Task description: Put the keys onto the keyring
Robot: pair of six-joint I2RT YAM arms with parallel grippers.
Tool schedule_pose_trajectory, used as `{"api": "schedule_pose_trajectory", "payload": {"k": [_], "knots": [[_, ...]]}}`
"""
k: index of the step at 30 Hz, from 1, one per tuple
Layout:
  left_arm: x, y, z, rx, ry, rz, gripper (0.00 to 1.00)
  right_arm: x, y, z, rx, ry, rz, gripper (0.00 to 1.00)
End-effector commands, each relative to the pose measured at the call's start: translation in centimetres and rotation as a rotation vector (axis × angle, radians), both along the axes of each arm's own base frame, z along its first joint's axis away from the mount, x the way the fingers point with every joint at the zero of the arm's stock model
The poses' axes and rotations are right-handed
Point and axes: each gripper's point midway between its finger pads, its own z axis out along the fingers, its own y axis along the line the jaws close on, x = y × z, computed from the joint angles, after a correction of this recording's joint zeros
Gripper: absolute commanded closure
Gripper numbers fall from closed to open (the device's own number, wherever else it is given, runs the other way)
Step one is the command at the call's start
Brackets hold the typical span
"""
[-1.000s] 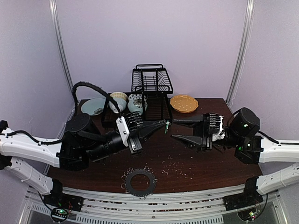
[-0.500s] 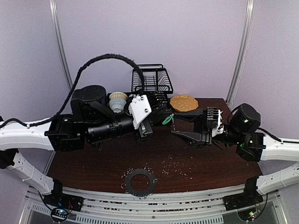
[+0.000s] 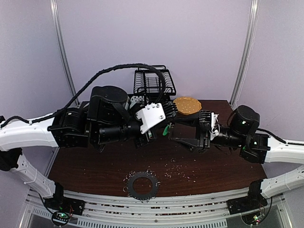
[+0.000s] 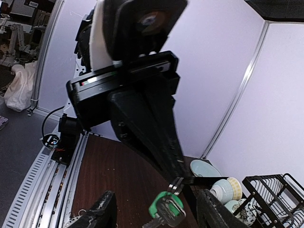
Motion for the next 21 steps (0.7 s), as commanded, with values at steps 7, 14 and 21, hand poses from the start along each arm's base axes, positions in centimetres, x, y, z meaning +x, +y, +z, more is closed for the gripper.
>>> {"api": "schedule_pose_trajectory", "payload": {"k": [7, 14, 21], "knots": [[1.2, 1.4, 1.3, -0.083, -0.051, 0.092, 1.00, 1.7, -0.5, 2.4, 0.127, 0.134, -0.054, 0.55], [1.9, 2.2, 2.5, -0.177, -0.062, 0.152, 1.00, 1.7, 0.4, 3.4, 0.192, 0.126, -0.096, 0.56], [1.6, 1.9, 2.2, -0.176, -0.061, 0.129, 1.00, 2.9, 0.4, 3.4, 0.238, 0.164, -0.152, 0.62]]}}
